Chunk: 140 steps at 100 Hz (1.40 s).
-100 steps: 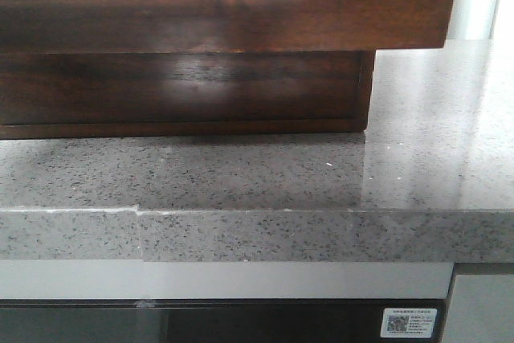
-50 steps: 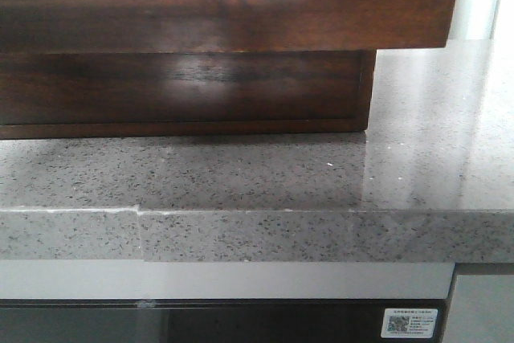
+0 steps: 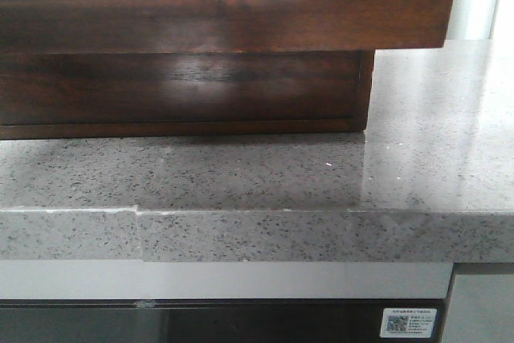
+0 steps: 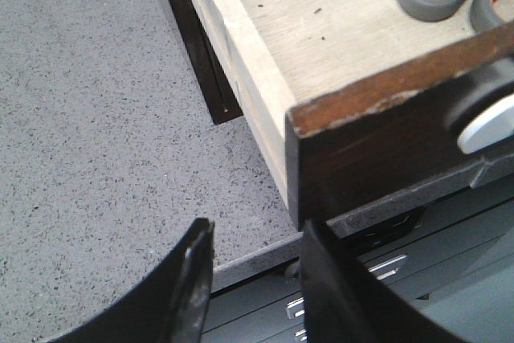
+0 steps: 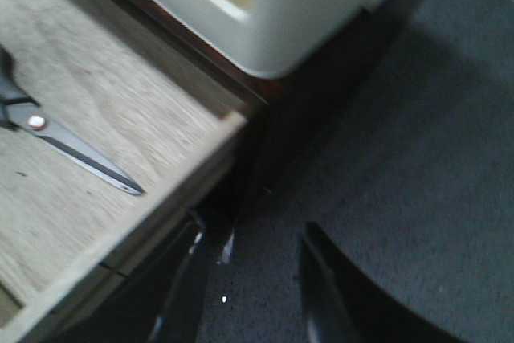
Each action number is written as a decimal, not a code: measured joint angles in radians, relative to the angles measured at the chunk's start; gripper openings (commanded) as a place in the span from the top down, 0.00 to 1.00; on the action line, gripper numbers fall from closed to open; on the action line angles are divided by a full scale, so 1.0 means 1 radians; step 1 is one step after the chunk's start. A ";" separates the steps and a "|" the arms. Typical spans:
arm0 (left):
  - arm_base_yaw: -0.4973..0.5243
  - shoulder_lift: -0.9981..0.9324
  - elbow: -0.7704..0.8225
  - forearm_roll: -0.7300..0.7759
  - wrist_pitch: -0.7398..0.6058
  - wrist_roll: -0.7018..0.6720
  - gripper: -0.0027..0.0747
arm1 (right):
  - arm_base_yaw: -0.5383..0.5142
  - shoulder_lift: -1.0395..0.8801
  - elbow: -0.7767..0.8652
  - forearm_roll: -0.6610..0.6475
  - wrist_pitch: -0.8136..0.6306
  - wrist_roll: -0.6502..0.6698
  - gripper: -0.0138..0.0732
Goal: Put scissors in drawer with both arms
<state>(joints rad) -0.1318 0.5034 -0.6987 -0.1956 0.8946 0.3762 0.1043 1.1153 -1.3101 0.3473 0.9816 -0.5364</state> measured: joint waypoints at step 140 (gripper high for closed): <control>0.000 0.000 0.000 0.000 0.016 0.000 0.99 | -0.289 -0.340 0.540 0.117 -0.234 -0.004 0.92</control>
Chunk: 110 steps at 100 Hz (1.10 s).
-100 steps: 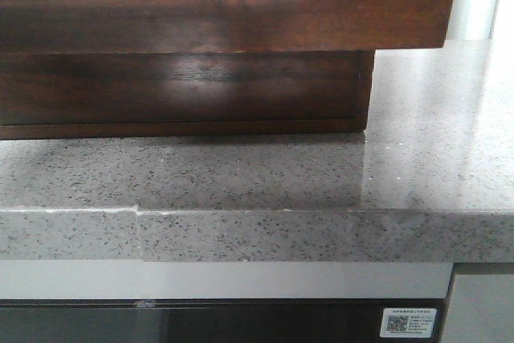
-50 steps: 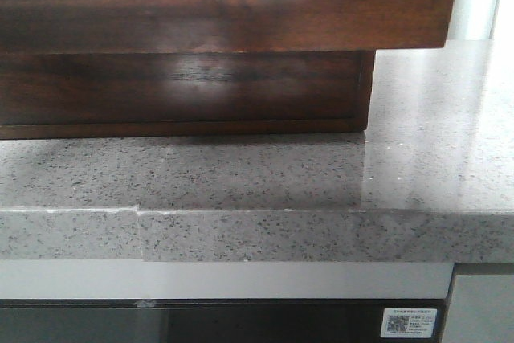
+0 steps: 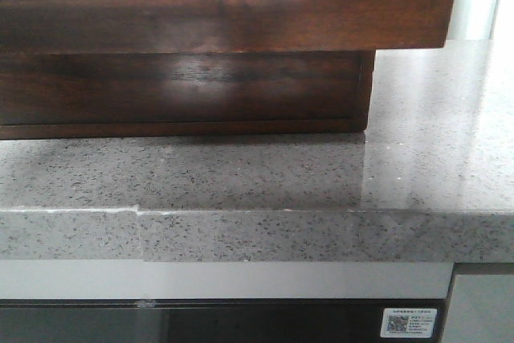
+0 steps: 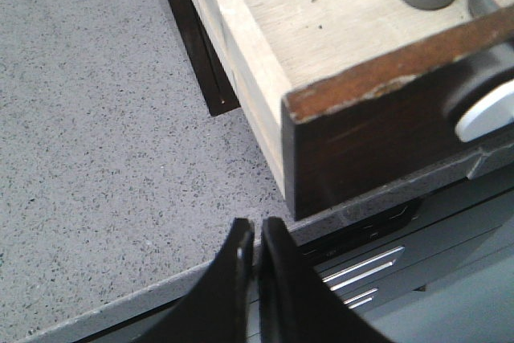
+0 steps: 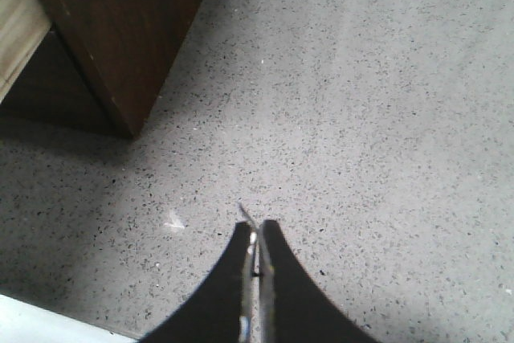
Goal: Put scissors in drawer with both arms
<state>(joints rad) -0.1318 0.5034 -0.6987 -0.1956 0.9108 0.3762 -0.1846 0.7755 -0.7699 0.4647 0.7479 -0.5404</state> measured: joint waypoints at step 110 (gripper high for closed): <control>0.039 -0.507 0.694 0.210 -0.790 -0.442 0.99 | 0.000 0.000 0.000 0.000 0.002 -0.004 0.92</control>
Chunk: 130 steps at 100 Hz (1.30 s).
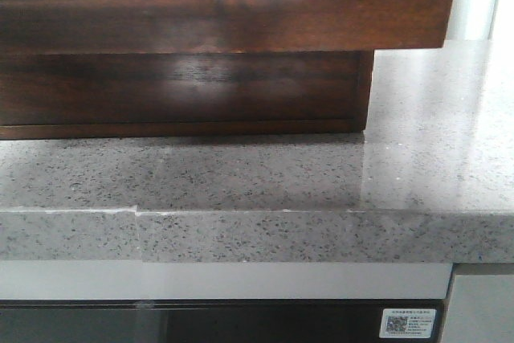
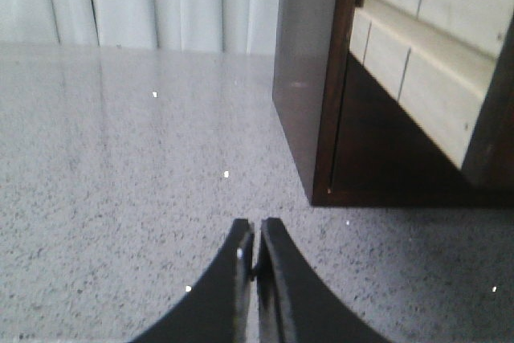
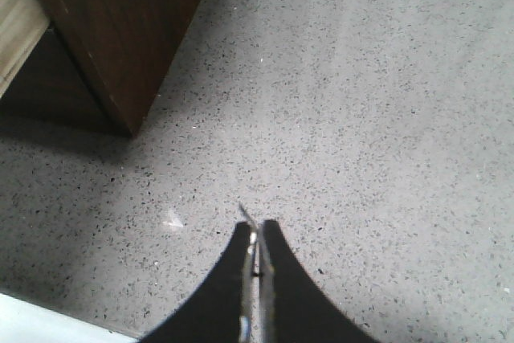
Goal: Put scissors in drawer with both arms
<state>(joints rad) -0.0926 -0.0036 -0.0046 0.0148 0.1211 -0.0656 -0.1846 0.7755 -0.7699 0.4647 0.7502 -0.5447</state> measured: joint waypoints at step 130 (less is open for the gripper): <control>0.000 0.000 0.000 -0.004 -0.027 0.000 0.99 | 0.112 -0.582 0.555 0.000 -0.488 -0.002 0.92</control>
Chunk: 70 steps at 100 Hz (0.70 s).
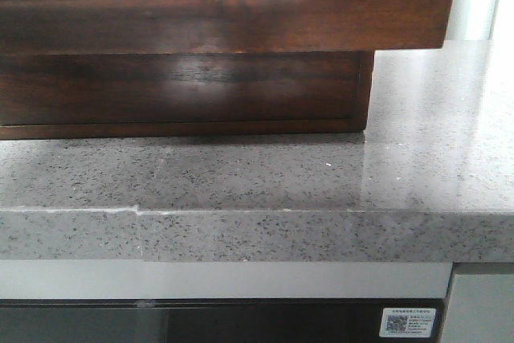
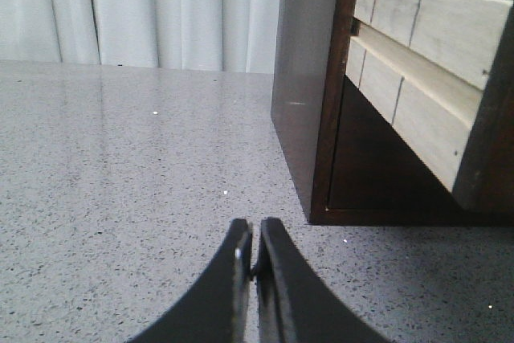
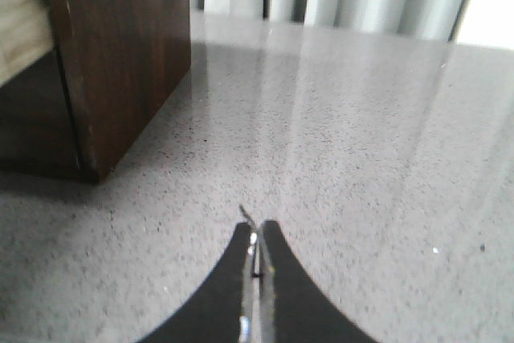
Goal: Put scissors in drawer with both arms
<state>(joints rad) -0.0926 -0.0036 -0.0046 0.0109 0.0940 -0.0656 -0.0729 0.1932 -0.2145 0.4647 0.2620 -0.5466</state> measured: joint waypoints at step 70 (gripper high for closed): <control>0.000 0.000 0.000 0.000 -0.002 0.000 0.99 | 0.003 -0.204 0.223 -0.446 -0.231 0.519 0.92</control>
<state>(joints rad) -0.0926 -0.0036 -0.0046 0.0109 0.0916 -0.0656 -0.0695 -0.0106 0.0089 0.0182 0.0306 -0.0275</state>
